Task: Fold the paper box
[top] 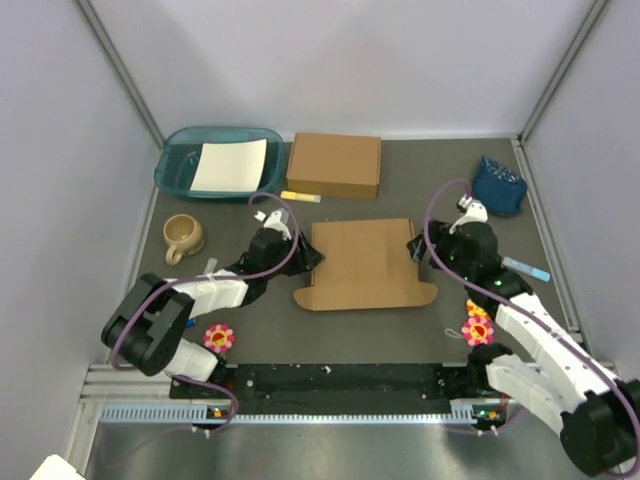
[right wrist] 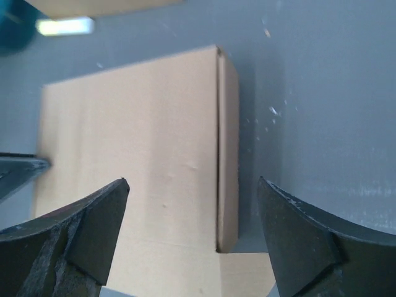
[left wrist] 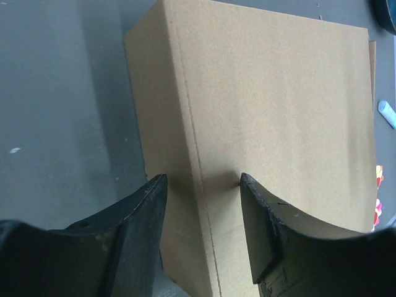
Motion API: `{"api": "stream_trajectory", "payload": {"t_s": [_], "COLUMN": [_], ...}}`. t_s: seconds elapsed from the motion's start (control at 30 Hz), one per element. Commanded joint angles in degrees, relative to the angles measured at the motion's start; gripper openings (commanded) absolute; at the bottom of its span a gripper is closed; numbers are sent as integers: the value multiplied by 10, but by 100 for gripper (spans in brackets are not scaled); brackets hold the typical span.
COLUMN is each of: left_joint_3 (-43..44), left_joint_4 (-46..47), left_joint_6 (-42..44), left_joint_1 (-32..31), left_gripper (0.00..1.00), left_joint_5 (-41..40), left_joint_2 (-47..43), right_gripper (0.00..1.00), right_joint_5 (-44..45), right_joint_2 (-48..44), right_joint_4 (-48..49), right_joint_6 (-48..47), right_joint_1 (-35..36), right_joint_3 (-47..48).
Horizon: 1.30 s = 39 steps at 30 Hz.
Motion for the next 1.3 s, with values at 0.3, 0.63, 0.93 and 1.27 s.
{"api": "stream_trajectory", "payload": {"t_s": [0.3, 0.63, 0.93, 1.27], "left_joint_3": [28, 15, 21, 11], "left_joint_4": [-58, -48, -61, -49], "left_joint_6": [14, 11, 17, 10], "left_joint_1": [23, 23, 26, 28], "left_gripper": [55, 54, 54, 54], "left_joint_5": [-18, -6, -13, -4], "left_joint_2": [-72, -66, -85, -77], "right_gripper": [0, 0, 0, 0], "right_joint_5": [-289, -311, -300, -314], "right_joint_2": [45, 169, -33, -25], "right_joint_4": [201, 353, 255, 267], "right_joint_6": [96, 130, 130, 129], "right_joint_1": [-36, -41, -42, -43], "right_joint_3": [-50, -188, -133, -226]}}
